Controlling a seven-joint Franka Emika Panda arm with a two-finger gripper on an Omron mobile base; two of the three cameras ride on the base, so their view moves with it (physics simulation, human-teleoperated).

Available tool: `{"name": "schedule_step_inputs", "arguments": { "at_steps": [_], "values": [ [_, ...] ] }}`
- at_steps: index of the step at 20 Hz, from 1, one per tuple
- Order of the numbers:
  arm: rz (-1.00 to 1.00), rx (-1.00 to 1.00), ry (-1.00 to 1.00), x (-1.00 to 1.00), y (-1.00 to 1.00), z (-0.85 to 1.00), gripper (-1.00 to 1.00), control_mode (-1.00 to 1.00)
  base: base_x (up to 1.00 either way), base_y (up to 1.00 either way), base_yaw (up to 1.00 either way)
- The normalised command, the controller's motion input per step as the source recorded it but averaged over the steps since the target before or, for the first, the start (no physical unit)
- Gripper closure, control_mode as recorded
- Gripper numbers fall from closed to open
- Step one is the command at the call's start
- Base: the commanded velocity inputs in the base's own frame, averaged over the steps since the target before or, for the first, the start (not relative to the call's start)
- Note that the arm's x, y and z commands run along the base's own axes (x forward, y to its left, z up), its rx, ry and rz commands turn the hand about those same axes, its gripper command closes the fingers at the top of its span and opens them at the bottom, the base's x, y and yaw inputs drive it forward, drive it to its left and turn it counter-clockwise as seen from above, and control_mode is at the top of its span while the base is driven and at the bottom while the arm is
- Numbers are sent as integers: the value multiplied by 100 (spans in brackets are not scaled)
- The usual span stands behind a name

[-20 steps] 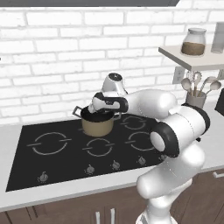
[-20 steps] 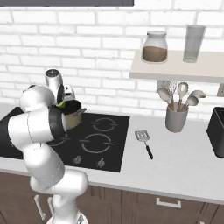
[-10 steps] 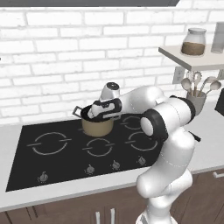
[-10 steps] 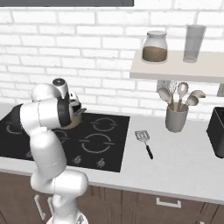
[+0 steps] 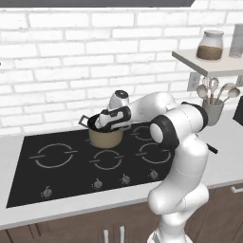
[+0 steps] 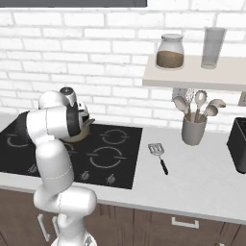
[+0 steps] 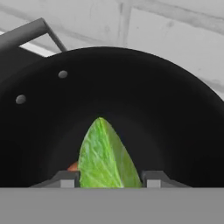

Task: Put the onion and lemon wedge in the pot. Retrieve the spatula and lightly stir the vegetables in the pot.

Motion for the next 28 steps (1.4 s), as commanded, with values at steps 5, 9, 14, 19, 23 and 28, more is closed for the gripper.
{"name": "schedule_step_inputs", "arguments": {
  "at_steps": [5,9,14,19,23,28],
  "values": [
    [0,0,-3,0,0,17,-100,-100,0,0,0],
    [0,0,-3,-43,-4,83,-100,-100,0,0,0],
    [-1,0,-1,-66,-24,80,-100,-100,0,0,0],
    [-3,0,0,-84,-56,47,-100,-100,0,0,0],
    [-6,0,0,-72,-81,14,-100,-100,0,0,0],
    [-7,-5,3,-45,-95,-2,-100,-100,0,0,0]
  ]
}}
